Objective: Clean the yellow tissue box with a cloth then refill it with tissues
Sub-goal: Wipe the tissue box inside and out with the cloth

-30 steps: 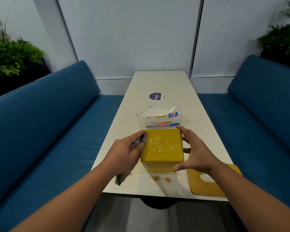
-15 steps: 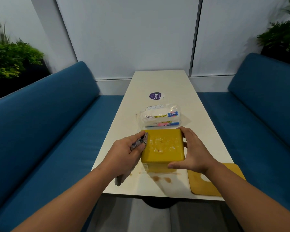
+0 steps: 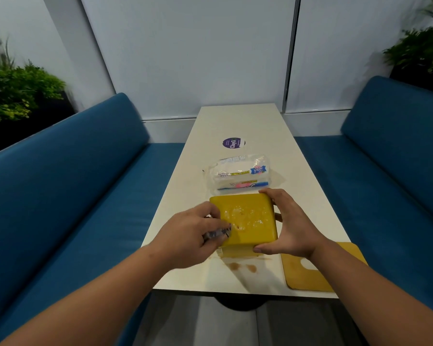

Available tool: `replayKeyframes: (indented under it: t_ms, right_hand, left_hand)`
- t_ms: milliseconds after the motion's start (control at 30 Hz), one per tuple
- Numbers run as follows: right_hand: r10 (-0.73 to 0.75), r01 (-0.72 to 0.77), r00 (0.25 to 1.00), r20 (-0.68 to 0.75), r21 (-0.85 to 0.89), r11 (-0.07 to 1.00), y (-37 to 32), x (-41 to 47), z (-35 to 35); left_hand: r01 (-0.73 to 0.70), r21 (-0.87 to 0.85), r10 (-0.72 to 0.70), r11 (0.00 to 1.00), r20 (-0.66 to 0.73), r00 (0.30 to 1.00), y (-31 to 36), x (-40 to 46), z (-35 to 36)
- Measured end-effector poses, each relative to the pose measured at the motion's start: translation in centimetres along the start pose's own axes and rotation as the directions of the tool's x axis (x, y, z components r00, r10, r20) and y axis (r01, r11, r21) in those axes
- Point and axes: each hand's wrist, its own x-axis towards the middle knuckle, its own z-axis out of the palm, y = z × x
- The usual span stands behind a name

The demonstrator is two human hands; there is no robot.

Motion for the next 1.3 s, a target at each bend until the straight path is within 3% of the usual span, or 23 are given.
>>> replayKeyframes:
  t_ms: [133, 300, 467, 633, 767, 933, 1100, 1233, 1300]
  right_hand:
    - [-0.024, 0.024, 1.000, -0.006, -0.016, 1.000, -0.2, 0.1, 0.0]
    - [-0.038, 0.038, 0.999, 0.000, -0.041, 0.998, -0.1, 0.0, -0.1]
    - [-0.038, 0.038, 0.999, -0.005, -0.043, 0.998, -0.2, 0.1, -0.1]
    - [-0.032, 0.032, 1.000, 0.000, -0.044, 0.999, -0.1, 0.1, -0.2]
    - [-0.042, 0.042, 0.999, -0.004, -0.034, 0.999, -0.2, 0.2, -0.2]
    - [-0.034, 0.034, 0.999, 0.007, -0.031, 0.999, 0.0, 0.0, -0.3]
    - [-0.032, 0.032, 0.999, -0.001, -0.023, 0.999, -0.3, 0.1, -0.3]
    - [-0.026, 0.026, 1.000, 0.014, -0.036, 0.999, -0.2, 0.1, -0.4]
    - [-0.022, 0.022, 1.000, 0.009, -0.036, 0.999, -0.2, 0.1, -0.3]
  left_hand:
    - [0.171, 0.033, -0.167, 0.985, -0.106, 0.980, -0.4, 1.9, -1.2]
    - [0.001, 0.040, -0.003, 0.999, 0.050, 0.999, 0.9, 1.3, -1.0]
    - [0.161, 0.088, -0.151, 0.983, -0.103, 0.983, 0.5, 3.2, -1.4]
    - [-0.018, 0.066, 0.017, 0.998, 0.015, 1.000, 1.5, 1.8, -0.8]
    - [0.181, 0.103, -0.169, 0.978, -0.113, 0.979, 0.8, 3.5, -1.2]
    - [-0.020, 0.072, 0.018, 0.997, 0.035, 0.999, 1.7, 2.1, -0.7]
    - [0.163, 0.102, -0.152, 0.981, -0.109, 0.982, 0.9, 4.1, -1.3]
    - [-0.037, 0.047, 0.035, 0.998, 0.043, 0.998, 2.1, 2.7, -0.6]
    - [-0.025, 0.072, 0.022, 0.997, 0.054, 0.998, 1.9, 3.2, -0.9]
